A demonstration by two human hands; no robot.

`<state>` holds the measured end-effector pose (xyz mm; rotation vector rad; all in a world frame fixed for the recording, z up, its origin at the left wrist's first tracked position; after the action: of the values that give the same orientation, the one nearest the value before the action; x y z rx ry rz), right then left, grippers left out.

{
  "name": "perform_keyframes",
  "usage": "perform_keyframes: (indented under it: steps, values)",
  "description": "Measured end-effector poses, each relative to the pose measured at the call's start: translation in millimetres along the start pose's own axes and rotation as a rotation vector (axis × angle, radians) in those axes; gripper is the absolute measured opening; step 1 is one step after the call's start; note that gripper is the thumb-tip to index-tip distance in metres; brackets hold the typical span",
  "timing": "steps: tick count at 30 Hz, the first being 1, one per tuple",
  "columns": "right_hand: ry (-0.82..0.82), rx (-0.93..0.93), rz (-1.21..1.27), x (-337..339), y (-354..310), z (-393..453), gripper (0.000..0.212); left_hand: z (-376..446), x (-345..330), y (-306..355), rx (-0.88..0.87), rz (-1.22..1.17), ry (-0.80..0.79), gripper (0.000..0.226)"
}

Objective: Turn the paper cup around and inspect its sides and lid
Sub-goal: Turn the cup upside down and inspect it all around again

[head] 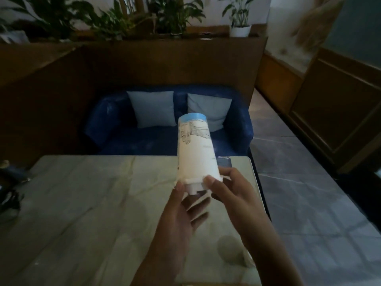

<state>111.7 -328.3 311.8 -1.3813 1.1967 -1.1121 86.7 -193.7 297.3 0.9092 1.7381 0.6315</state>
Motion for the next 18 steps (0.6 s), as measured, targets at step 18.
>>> perform_keyframes:
  steps: [18]
  values:
    - [0.177,0.027,0.280,20,-7,9,0.059,7,-2,-24,-0.040,-0.048,-0.099,0.064]
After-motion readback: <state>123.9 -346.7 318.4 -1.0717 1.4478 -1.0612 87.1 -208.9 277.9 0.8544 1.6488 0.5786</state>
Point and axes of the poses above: each hand's wrist, its own z-axis towards the middle knuckle, its own x-axis out of the back of the hand, y = z × x, the point moved 2 cm from there along z, towards the middle knuckle, and after that the axes turned 1 degree about -y, right-handed, at the moved point
